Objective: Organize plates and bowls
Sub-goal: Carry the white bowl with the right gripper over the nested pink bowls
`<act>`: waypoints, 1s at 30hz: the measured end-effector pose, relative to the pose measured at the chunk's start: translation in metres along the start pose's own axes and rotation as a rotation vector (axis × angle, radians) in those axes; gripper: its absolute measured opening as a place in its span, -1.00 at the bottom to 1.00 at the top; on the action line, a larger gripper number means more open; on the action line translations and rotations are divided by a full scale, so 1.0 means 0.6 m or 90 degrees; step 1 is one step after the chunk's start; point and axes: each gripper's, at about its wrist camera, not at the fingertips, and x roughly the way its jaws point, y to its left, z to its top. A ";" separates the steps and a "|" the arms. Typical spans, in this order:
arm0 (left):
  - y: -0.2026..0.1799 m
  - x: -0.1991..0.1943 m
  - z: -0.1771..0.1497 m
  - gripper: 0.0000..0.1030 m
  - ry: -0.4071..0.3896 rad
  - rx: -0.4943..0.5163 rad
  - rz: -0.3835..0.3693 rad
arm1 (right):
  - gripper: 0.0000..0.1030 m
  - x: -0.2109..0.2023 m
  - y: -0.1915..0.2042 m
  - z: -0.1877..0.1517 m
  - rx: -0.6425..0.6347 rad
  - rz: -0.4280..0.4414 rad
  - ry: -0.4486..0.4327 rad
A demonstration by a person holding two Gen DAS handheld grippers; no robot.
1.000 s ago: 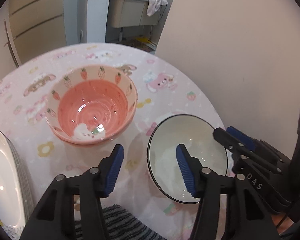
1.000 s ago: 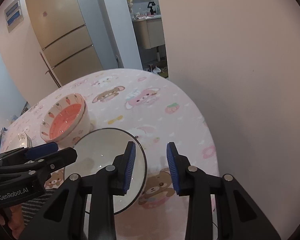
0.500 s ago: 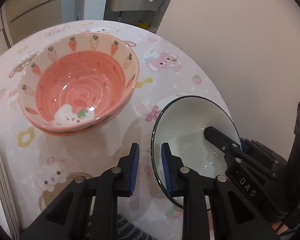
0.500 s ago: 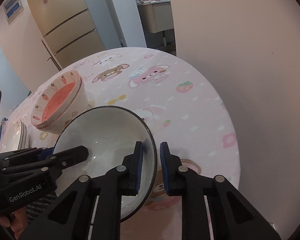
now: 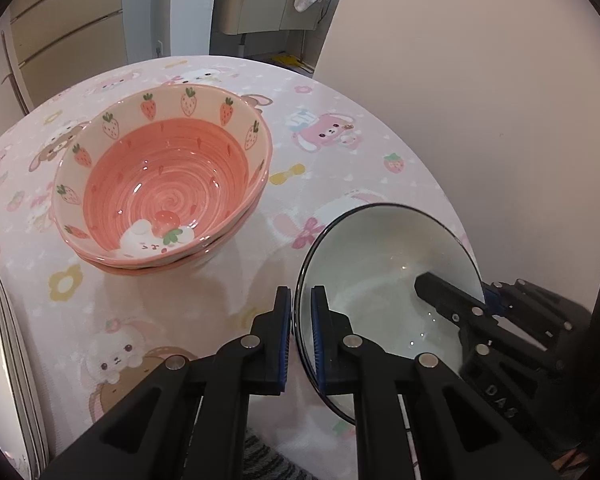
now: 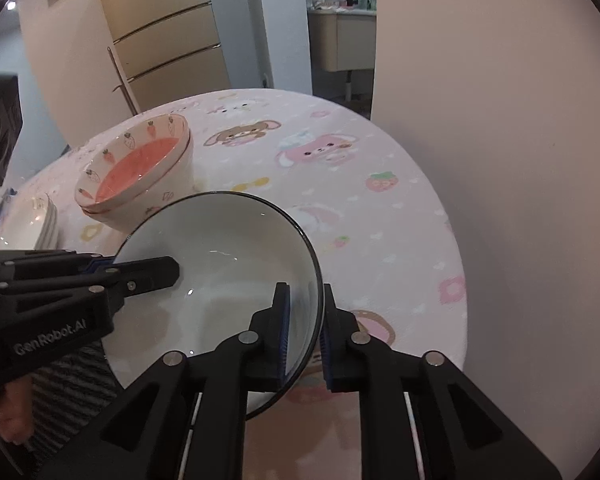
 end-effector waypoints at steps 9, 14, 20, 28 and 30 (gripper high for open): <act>0.000 -0.009 0.001 -0.79 -0.019 0.010 0.012 | -0.80 0.030 0.003 0.050 -0.072 0.013 0.201; -0.004 0.003 0.000 -0.81 -0.010 0.016 0.006 | -0.81 0.033 0.008 0.053 -0.073 0.004 0.259; 0.018 0.022 0.000 -0.71 0.032 -0.041 -0.053 | -0.81 0.031 0.000 0.055 -0.033 0.007 0.282; -0.008 0.020 -0.003 -0.70 0.059 0.014 0.003 | -0.80 0.030 0.009 0.054 -0.009 -0.019 0.334; -0.007 0.013 -0.004 -0.71 0.053 0.015 0.007 | -0.80 0.026 0.013 0.050 -0.021 -0.026 0.331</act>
